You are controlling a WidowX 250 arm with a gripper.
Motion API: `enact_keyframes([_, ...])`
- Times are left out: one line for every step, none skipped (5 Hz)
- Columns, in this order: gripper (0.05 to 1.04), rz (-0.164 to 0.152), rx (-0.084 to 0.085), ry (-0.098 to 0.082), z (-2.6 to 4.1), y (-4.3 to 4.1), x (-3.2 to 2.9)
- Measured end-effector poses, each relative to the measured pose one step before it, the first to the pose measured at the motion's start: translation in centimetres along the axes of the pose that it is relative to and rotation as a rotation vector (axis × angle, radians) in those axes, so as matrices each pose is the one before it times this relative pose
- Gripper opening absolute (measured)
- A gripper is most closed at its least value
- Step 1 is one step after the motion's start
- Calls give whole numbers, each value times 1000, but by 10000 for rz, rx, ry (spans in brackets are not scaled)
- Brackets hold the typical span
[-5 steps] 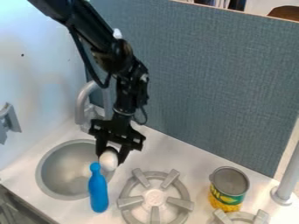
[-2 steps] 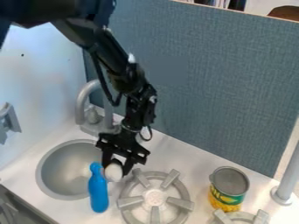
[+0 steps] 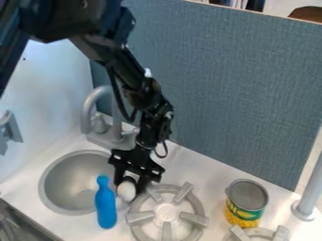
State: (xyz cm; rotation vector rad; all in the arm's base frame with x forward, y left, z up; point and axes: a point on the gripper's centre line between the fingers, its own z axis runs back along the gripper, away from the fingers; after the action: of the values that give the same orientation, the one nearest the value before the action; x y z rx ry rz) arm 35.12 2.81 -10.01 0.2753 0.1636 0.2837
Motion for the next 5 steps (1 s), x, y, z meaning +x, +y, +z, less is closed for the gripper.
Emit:
enact_keyframes([642,30,-50,-38,65,-128,250])
enact_keyframes([687,80,-158,90,34,-268,-72])
enact_keyframes([939,-109,-429,-80,-152,-413,-195])
enact_keyframes([975,189,-439,-638,1382,182,-579])
enact_keyframes([989,149,-469,-1101,3022,-1054,-350])
